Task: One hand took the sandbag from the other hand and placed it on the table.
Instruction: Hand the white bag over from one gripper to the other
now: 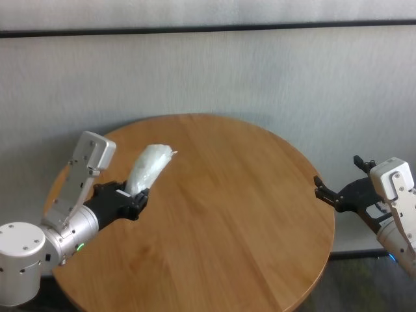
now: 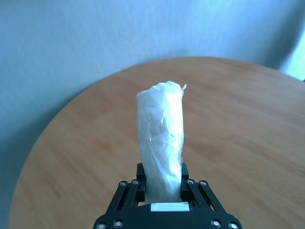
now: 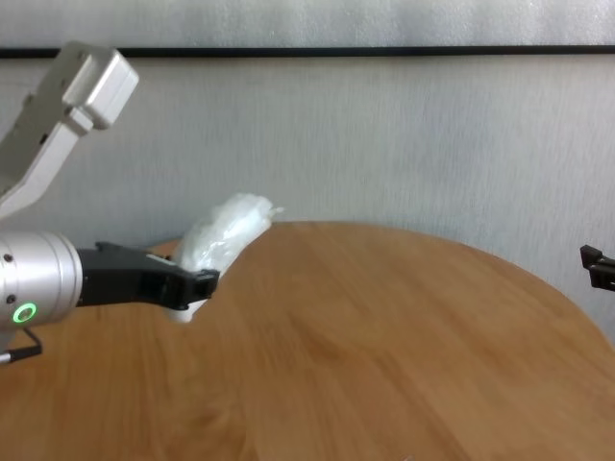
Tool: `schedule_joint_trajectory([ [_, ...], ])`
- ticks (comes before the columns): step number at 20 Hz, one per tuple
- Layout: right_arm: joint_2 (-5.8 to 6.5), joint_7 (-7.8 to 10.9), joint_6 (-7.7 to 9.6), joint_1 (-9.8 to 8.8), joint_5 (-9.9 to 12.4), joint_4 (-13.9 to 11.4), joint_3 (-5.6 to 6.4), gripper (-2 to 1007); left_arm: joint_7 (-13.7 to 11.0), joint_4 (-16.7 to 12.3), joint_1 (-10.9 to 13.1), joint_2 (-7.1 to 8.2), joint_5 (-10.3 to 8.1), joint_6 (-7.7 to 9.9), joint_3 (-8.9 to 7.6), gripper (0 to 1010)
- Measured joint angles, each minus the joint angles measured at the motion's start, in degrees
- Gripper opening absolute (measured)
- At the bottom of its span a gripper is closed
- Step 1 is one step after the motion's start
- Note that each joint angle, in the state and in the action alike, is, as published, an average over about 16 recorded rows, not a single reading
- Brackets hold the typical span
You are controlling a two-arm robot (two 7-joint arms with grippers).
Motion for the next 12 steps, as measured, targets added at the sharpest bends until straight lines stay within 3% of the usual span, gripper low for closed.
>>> schedule_joint_trajectory([
  [5,0.00,0.00,0.00,0.00,0.00,0.00,0.00,1001,-2.11,-1.57,0.23,0.50,1.00,-2.65,0.55,411],
  [12,0.00,0.00,0.00,0.00,0.00,0.00,0.00,1001,-4.61,-2.88,0.18,0.42,1.49,-4.84,0.67,411],
])
